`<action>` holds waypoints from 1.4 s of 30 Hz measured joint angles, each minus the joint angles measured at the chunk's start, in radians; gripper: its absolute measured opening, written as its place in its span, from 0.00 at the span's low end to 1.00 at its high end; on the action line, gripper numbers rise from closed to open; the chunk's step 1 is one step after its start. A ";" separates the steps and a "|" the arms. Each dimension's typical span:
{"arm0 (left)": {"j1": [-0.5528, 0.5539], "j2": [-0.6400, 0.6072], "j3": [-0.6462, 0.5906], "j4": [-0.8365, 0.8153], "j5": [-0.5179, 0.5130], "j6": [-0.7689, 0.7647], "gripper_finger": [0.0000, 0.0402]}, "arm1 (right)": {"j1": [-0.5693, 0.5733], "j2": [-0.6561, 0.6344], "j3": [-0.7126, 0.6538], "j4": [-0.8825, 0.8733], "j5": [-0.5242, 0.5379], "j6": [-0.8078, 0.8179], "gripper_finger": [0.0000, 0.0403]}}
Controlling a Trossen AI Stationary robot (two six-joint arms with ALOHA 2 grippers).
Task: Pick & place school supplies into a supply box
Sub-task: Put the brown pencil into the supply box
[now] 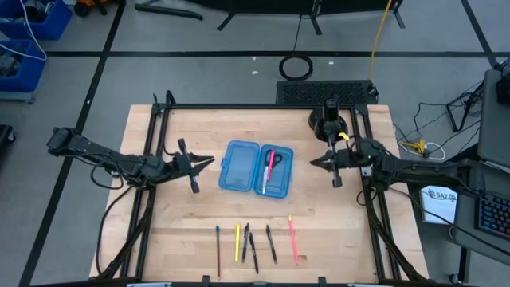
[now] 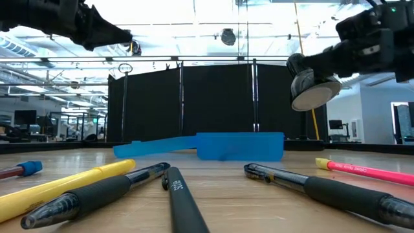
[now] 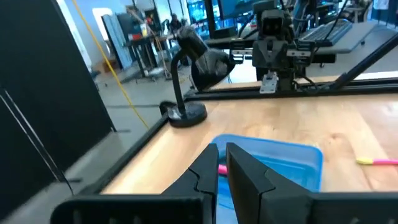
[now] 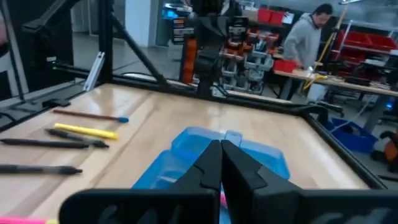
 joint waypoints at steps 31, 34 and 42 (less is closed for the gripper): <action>-0.483 0.981 1.357 -1.536 0.083 -1.638 0.01 | 0.000 -0.001 -0.041 0.103 -0.002 -0.007 0.00; -0.464 1.115 1.511 -1.779 0.218 -1.839 0.01 | 0.000 0.000 -0.041 0.118 -0.002 0.013 0.00; -0.367 1.282 1.533 -1.870 0.405 -1.949 0.13 | 0.000 -0.001 -0.042 0.136 -0.002 0.042 0.00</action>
